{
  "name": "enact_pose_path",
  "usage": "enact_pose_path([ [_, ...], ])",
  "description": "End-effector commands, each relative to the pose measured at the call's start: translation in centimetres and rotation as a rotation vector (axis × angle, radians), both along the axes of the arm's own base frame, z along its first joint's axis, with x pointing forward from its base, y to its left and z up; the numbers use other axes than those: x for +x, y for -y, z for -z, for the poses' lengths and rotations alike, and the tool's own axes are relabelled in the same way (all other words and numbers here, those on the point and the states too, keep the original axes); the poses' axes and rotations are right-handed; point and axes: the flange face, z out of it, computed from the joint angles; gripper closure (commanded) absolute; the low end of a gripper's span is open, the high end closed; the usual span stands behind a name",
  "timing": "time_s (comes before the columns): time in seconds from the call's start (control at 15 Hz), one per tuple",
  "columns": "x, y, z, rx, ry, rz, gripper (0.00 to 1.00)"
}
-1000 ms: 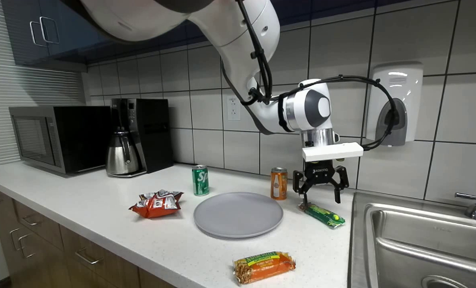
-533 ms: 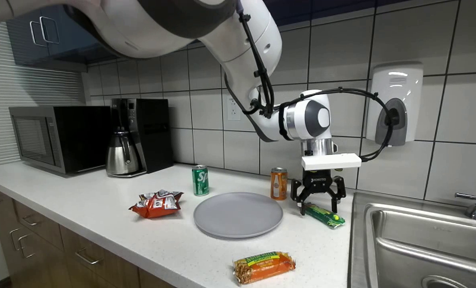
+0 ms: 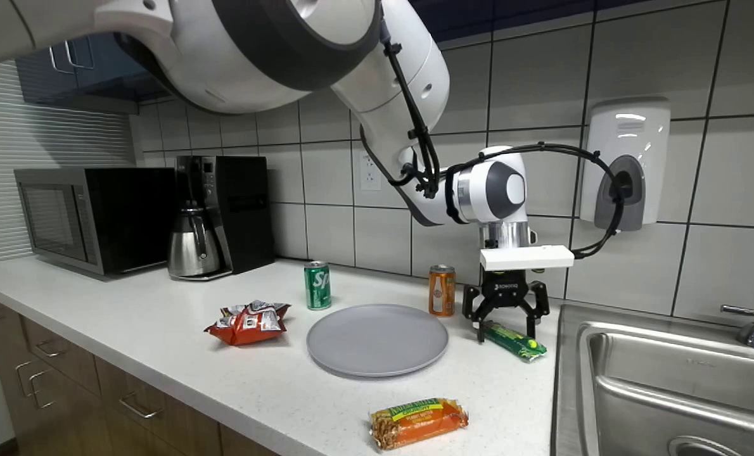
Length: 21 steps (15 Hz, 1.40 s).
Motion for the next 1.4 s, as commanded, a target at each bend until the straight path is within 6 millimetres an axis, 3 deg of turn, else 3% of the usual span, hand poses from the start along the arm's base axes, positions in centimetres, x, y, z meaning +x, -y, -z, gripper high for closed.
enact_pose_path([
  [0.0, 0.7, 0.5, -0.9, 0.026, -0.002, -0.012, 0.0],
  [0.33, 0.9, 0.7, -1.2, 0.023, 0.001, -0.008, 0.0],
  [0.4, 0.9, 0.7, -1.2, 0.024, 0.0, -0.008, 0.25],
  [0.47, 0.9, 0.7, -1.2, 0.024, -0.001, -0.008, 0.26],
  [0.93, 0.9, 0.6, -1.3, 0.024, -0.005, -0.006, 0.82],
  [1.0, 0.9, 0.6, -1.5, 0.024, -0.004, -0.006, 0.86],
  [1.33, 0.8, 0.1, -2.2, 0.02, 0.003, -0.011, 0.86],
])
